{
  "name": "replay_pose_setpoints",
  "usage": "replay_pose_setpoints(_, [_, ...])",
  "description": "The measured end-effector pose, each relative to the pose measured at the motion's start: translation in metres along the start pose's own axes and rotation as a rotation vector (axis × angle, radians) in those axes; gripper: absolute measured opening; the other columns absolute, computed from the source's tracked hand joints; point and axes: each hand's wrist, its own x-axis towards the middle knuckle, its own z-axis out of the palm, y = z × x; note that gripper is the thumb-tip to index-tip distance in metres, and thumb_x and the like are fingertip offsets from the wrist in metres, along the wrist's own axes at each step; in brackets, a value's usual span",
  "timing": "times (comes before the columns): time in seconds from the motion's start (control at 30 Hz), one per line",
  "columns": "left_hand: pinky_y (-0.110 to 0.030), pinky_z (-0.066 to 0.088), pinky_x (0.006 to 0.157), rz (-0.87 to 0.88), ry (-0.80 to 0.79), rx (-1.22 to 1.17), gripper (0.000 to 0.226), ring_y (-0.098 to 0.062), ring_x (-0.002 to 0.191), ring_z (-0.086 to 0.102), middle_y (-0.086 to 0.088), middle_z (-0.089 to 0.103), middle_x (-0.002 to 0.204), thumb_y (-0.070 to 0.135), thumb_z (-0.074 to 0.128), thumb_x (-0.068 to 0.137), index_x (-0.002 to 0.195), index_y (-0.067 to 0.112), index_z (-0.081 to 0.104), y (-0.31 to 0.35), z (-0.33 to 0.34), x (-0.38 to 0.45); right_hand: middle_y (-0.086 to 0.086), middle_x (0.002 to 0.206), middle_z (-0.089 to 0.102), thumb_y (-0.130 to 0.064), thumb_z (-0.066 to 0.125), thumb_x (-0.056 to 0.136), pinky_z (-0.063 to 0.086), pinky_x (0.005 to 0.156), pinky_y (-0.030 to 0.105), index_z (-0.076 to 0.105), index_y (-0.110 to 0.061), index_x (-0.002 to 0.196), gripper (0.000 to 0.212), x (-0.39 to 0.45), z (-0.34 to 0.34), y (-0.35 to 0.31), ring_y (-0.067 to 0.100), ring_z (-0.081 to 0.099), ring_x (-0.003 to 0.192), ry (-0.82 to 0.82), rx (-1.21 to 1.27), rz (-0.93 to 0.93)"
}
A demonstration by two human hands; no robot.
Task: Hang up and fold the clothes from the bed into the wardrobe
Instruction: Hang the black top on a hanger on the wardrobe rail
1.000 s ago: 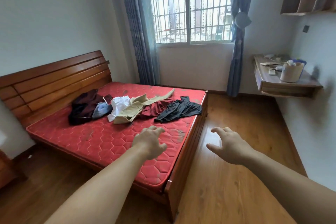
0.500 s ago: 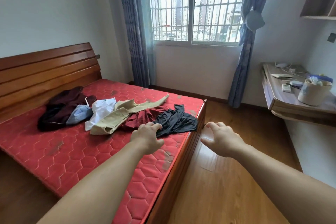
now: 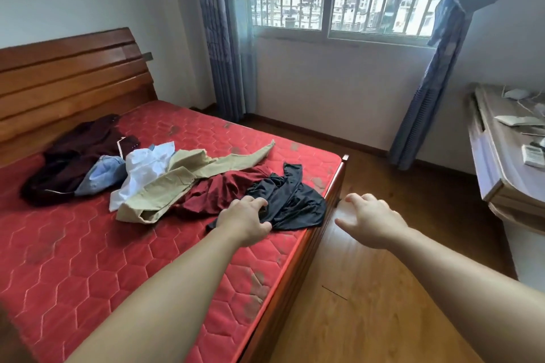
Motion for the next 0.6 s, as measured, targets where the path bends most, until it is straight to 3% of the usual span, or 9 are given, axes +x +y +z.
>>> replay_pose_setpoints(0.37, [-0.039,0.041,0.103,-0.23,-0.058,0.044,0.058,-0.022,0.131,0.04,0.006,0.042,0.145,0.047,0.053,0.087,0.143,0.037,0.039,0.033,-0.007,0.174,0.002,0.145,0.043,-0.064,0.044,0.089,0.04,0.103,0.045,0.035,-0.03,0.144,0.065,0.239,0.005,0.045,0.029,0.041,0.131,-0.203,-0.018,-0.171])
replay_pose_setpoints(0.6, [-0.04,0.04,0.103,-0.35,-0.096,-0.005,0.058,-0.023,0.13,0.041,0.006,0.042,0.145,0.048,0.052,0.087,0.142,0.036,0.04,0.024,-0.003,0.251,0.005,0.138,0.047,-0.068,0.042,0.088,0.042,0.1,0.047,0.039,-0.029,0.139,0.065,0.352,0.016,0.039,0.032,0.045,0.126,-0.312,-0.083,-0.248])
